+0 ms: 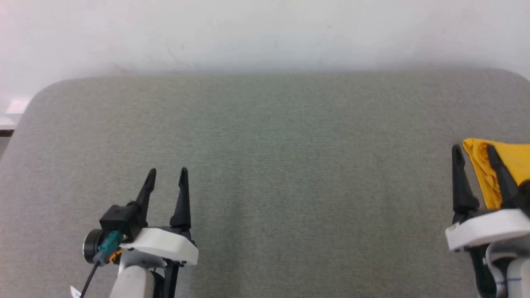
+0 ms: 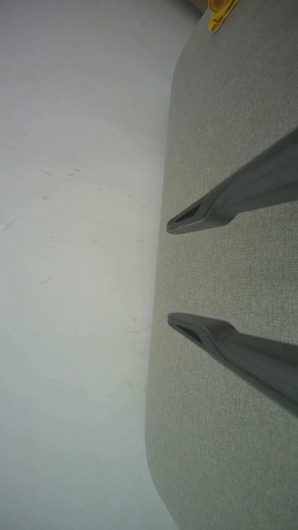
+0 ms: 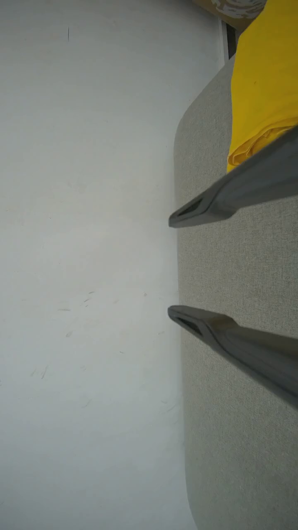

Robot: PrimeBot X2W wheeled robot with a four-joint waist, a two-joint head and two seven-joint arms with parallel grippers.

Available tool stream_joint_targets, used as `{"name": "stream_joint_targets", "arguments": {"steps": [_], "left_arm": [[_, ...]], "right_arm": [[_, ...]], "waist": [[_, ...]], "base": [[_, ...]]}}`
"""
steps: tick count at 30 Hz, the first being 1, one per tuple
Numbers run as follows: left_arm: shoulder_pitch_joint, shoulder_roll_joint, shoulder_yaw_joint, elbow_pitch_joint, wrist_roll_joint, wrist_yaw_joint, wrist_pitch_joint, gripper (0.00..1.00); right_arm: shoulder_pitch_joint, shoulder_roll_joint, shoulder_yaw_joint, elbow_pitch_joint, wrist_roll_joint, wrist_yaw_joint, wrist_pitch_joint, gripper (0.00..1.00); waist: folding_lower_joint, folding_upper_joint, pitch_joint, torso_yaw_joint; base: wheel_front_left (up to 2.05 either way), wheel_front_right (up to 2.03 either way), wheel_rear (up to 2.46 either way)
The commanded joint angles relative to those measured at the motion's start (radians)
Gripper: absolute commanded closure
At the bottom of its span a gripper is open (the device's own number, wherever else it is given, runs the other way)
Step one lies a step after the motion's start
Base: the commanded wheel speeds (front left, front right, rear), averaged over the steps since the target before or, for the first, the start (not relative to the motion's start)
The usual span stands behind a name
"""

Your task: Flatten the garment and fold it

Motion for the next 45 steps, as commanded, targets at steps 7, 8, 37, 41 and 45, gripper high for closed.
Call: {"name": "stream_joint_targets", "arguments": {"steps": [7,8,37,41,45], "left_arm": [[0.054,-0.003,-0.023,0.001,-0.013,0.018,-0.005,0.00],[0.059,-0.003,-0.027,0.001,-0.014,0.020,-0.005,0.00],[0.104,-0.001,-0.041,-0.022,-0.013,0.034,0.002,1.00],[0.105,-0.001,-0.041,-0.022,-0.013,0.035,0.003,1.00],[0.106,-0.001,-0.039,-0.030,-0.006,0.036,0.011,1.00]], "right_arm": [[0.103,0.031,0.040,0.007,-0.022,-0.002,-0.031,0.00],[0.111,0.032,0.048,0.011,-0.021,-0.002,-0.034,0.00],[0.142,0.030,0.102,0.042,0.023,0.000,-0.049,1.00],[0.142,0.031,0.102,0.042,0.023,0.000,-0.049,1.00],[0.140,0.031,0.104,0.040,0.016,0.000,-0.044,1.00]], "waist": [[0.0001,-0.0001,-0.043,0.043],[0.0001,-0.0001,-0.045,0.044],[0.0001,-0.0001,-0.060,0.048],[0.0001,-0.0001,-0.060,0.048],[0.0001,-0.0001,-0.060,0.045]], "base": [[0.00,0.00,0.00],[0.00,0.00,0.00],[0.00,0.00,0.00],[0.00,0.00,0.00],[0.00,0.00,0.00]]}}
